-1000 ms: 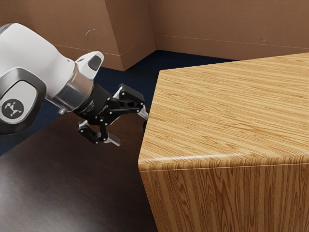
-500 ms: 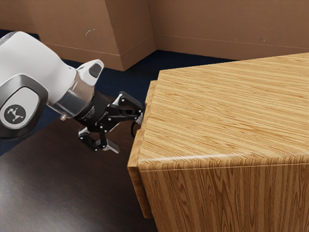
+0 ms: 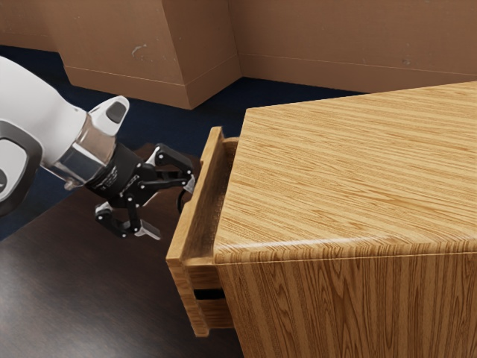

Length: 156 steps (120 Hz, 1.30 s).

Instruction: Pull the drawer handle with one arm to open the drawer

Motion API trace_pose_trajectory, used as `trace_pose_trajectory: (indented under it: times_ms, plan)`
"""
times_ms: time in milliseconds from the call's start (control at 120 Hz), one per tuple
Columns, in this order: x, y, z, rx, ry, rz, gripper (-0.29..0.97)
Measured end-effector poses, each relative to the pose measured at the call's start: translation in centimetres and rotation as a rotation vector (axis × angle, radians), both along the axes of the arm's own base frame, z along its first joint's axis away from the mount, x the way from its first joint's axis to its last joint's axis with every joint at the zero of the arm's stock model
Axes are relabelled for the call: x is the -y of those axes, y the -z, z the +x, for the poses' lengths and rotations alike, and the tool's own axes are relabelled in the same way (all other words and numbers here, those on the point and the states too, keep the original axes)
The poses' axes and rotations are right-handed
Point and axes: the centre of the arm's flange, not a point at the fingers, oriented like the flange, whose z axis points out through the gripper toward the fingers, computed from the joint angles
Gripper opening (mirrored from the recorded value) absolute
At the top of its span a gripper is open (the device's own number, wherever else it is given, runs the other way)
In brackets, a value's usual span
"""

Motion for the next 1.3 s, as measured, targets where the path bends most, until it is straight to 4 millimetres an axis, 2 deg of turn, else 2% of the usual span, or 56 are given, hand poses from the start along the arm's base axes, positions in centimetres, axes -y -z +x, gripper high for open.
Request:
trace_pose_trajectory:
  times_ms: [425,758,1300]
  plan:
    - [-3.2,-0.5,-2.7,-0.012,-0.045,-0.025,0.68]
    - [-5.5,-0.4,-3.9,-0.047,-0.076,-0.019,0.68]
    - [-9.3,-1.4,-8.7,-0.048,-0.122,-0.027,0.68]
